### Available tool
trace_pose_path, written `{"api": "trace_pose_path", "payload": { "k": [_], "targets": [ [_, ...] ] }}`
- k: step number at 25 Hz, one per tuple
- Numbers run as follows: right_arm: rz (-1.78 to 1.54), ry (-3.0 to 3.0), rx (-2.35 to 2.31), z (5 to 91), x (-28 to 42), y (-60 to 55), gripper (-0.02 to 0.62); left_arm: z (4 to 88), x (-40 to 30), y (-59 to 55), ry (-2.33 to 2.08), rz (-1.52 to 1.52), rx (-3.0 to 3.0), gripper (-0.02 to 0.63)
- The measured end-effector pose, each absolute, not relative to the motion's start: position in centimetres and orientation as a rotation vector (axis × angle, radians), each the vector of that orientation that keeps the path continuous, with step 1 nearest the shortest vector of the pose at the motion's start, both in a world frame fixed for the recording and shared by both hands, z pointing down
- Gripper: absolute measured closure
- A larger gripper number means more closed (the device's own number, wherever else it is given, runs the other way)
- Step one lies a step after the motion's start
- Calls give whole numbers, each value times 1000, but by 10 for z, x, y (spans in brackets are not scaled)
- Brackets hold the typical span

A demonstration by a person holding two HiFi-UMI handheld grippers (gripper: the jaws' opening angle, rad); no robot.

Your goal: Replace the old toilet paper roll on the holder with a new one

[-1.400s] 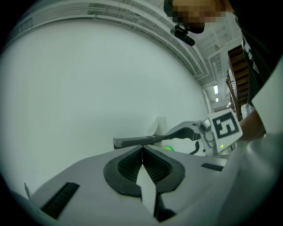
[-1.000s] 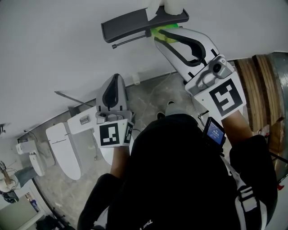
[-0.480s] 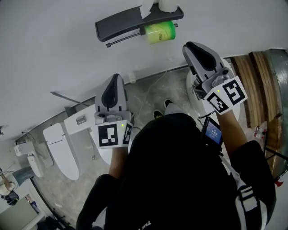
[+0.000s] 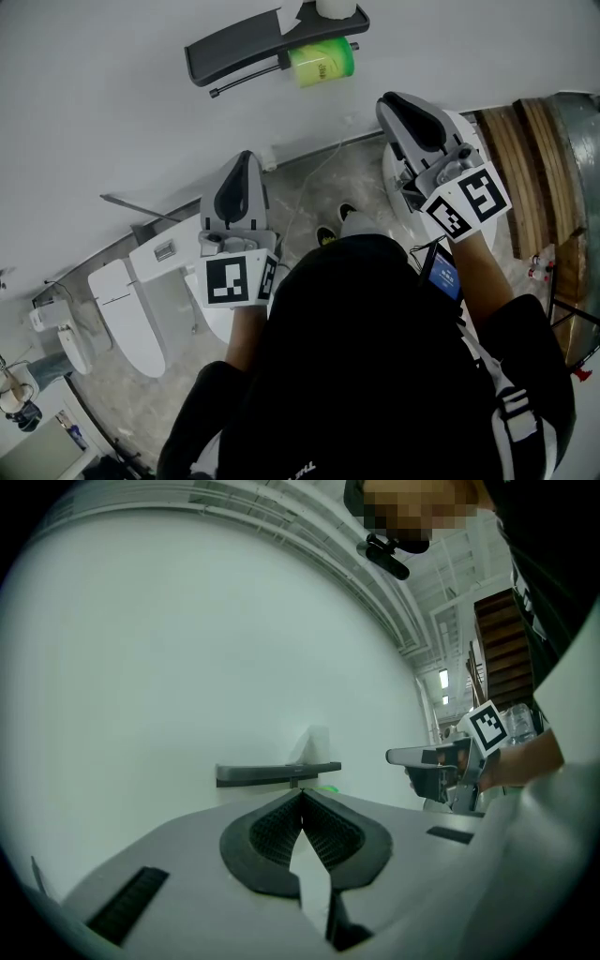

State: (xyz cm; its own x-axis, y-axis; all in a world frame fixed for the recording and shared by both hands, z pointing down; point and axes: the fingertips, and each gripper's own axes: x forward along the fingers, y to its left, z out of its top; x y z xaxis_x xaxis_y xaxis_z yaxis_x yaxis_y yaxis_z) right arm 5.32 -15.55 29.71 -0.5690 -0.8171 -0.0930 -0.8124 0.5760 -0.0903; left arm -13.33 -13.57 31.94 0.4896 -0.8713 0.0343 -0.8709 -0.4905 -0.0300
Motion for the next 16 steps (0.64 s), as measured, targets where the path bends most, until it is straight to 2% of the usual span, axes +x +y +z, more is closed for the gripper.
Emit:
{"api": "trace_pose_path", "payload": {
  "k": [16],
  "targets": [
    [-25, 2708, -1371, 298, 43, -152, 543, 318, -137, -133, 1590, -75, -2690, 584]
  ]
}}
